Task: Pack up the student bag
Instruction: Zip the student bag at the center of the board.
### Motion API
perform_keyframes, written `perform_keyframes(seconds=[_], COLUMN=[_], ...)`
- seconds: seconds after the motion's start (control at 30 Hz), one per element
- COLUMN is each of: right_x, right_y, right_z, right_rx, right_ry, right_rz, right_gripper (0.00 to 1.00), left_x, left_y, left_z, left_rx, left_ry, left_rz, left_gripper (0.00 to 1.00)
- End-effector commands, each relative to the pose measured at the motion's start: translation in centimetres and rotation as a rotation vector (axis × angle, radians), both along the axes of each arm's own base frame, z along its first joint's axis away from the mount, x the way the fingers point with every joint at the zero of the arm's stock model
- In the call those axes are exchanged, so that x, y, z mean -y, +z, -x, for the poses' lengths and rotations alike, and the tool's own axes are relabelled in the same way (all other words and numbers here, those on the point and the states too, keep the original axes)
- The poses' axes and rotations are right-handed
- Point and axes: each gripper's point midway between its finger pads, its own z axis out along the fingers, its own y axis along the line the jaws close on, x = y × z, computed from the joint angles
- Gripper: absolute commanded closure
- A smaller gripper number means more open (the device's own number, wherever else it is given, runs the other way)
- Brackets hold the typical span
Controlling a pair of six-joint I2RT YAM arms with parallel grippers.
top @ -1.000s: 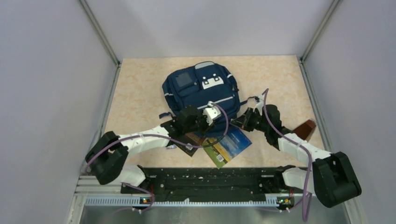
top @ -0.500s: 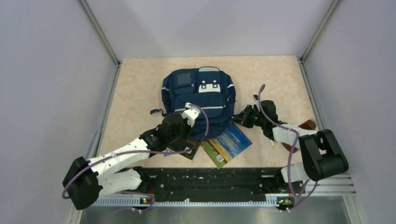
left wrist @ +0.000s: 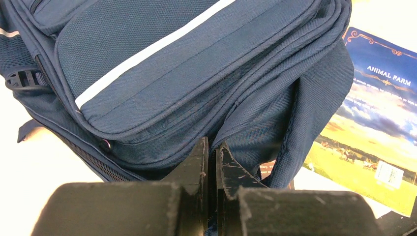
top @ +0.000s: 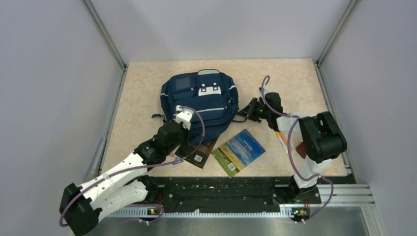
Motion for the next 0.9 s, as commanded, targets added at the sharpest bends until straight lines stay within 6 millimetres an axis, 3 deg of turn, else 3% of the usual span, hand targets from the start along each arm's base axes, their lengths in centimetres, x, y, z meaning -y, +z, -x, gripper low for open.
perform_keyframes(seconds=[0.0, 0.17, 0.23, 0.33, 0.43, 0.57, 0.7, 0.87], right_x=[5.7, 5.1, 5.2, 5.7, 6.2, 4.7, 2.0, -1.7], right_y=[1.3, 2.8, 3.1, 4.1, 5.6, 7.2, 6.8, 6.5], right_z=[-7.7, -7.9, -7.3, -6.2, -5.5, -5.3, -5.5, -6.1], right_rx=[0.163, 0.184, 0.177, 0.2, 0.238, 0.299, 0.293, 0.265], right_ry=[-0.262, -0.144, -0.109, -0.096, -0.081, 0.023, 0.108, 0.112], right_rz=[0.14, 0.112, 0.124, 0.169, 0.21, 0.203, 0.225, 0.219], right_gripper=[1.0, 1.0, 0.76, 0.47, 0.35, 0.32, 0.33, 0.39], left_x=[-5.6, -4.1, -2.9, -1.0, 0.2, 1.5, 3.3, 5.2], left_y=[1.4, 1.4, 1.4, 1.6, 1.9, 3.2, 3.9, 3.6], left_z=[-1.3, -1.0, -0.7, -0.1, 0.5, 0.8, 0.5, -1.1], left_rx=[0.056, 0.039, 0.024, -0.011, -0.058, -0.094, -0.097, -0.029], left_ry=[0.268, 0.185, 0.126, 0.046, 0.005, -0.028, -0.093, -0.211], left_rz=[-0.035, -0.005, 0.018, 0.073, 0.124, 0.188, 0.234, 0.165], left_gripper=[1.0, 1.0, 1.0, 0.75, 0.48, 0.33, 0.32, 0.32])
